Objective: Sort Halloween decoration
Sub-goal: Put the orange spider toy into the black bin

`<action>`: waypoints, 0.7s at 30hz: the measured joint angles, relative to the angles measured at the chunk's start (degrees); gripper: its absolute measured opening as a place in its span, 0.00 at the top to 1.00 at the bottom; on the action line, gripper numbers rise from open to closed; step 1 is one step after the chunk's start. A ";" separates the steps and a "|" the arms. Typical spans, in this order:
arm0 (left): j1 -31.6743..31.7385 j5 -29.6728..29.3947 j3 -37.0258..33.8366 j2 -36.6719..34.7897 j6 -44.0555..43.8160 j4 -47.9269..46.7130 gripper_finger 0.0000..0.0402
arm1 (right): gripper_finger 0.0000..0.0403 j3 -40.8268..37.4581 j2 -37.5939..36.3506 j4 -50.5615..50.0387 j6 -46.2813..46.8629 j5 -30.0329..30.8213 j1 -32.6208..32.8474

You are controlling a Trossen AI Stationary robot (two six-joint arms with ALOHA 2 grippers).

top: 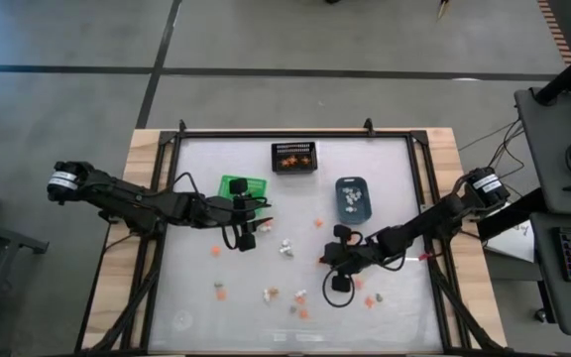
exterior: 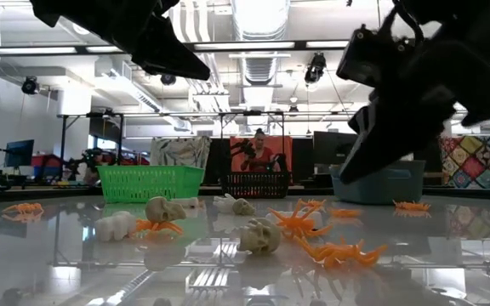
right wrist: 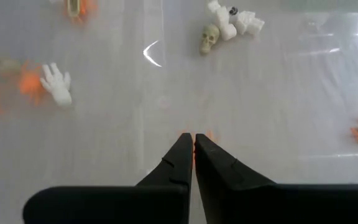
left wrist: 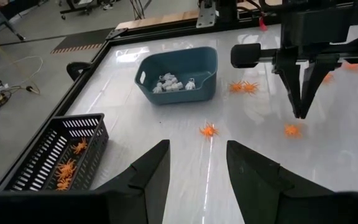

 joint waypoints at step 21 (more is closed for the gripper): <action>0.00 -0.04 0.00 0.00 4.00 1.99 0.65 | 0.68 31.07 6.03 -60.18 35.65 -16.90 -7.10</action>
